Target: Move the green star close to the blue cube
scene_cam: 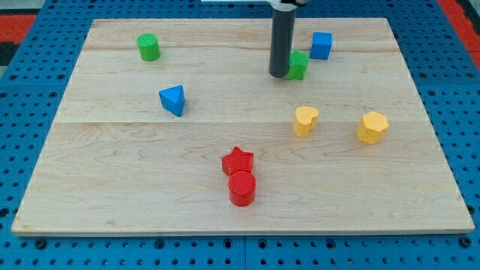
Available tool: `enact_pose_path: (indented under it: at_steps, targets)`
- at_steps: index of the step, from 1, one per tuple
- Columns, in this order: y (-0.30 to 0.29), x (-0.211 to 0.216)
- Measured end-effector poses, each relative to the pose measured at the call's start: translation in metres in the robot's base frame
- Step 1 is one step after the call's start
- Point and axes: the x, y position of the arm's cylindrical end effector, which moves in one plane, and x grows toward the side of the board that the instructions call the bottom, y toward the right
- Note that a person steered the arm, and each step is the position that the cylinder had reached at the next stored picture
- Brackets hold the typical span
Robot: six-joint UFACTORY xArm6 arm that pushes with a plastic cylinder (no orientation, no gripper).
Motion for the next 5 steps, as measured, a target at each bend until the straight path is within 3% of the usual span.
enact_pose_path:
  at_steps: [5]
  targets:
    - [0.0,-0.014]
